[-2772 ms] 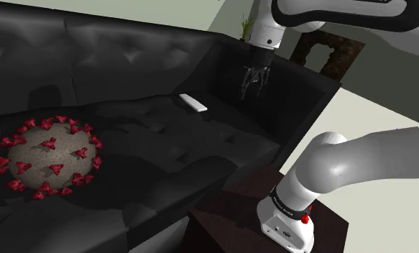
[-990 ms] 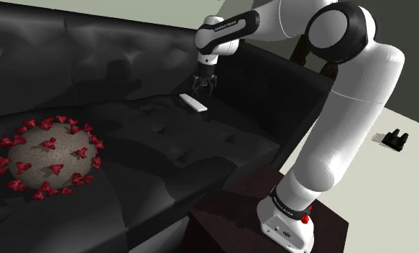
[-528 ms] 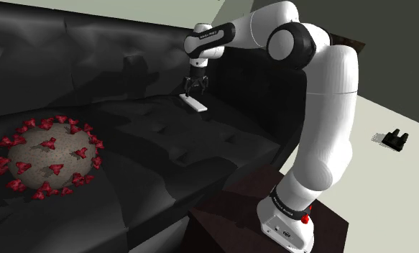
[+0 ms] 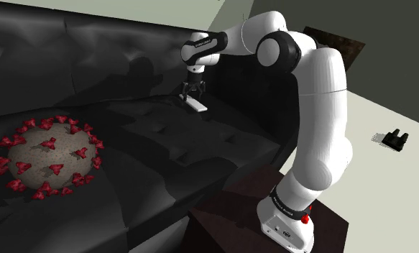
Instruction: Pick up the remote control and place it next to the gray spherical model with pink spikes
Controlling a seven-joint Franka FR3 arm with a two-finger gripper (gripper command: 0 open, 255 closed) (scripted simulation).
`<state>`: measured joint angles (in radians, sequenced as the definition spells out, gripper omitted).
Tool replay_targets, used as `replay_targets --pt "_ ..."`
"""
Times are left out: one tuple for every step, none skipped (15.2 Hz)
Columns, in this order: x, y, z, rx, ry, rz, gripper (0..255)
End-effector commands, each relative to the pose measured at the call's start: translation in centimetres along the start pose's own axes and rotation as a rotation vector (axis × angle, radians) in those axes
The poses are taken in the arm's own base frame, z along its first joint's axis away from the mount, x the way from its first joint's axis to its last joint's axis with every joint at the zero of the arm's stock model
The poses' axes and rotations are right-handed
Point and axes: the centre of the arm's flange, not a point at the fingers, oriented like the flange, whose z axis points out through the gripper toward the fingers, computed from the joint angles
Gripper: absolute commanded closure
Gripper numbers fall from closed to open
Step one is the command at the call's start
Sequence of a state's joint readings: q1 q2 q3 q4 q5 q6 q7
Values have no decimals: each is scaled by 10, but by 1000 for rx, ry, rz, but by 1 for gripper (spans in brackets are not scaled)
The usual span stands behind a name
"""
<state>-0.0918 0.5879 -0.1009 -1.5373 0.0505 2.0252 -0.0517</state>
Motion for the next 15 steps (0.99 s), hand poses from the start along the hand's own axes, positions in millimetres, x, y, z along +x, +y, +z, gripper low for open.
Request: replay_targets --pt "0 0 13 0 0 0 0" --pt "0 0 13 0 0 0 0" --pt "0 0 13 0 0 0 0" --pt "0 0 13 0 0 0 0" --pt "0 0 13 0 0 0 0" --pt "0 0 13 0 0 0 0" --pt "0 0 13 0 0 0 0" --pt "0 0 13 0 0 0 0" --pt "0 0 13 0 0 0 0" --pt "0 0 13 0 0 0 255" --pt "0 0 13 0 0 0 255" --pt "0 0 13 0 0 0 255" --pt "0 0 13 0 0 0 255" --pt "0 0 13 0 0 0 255" --pt "0 0 13 0 0 0 255"
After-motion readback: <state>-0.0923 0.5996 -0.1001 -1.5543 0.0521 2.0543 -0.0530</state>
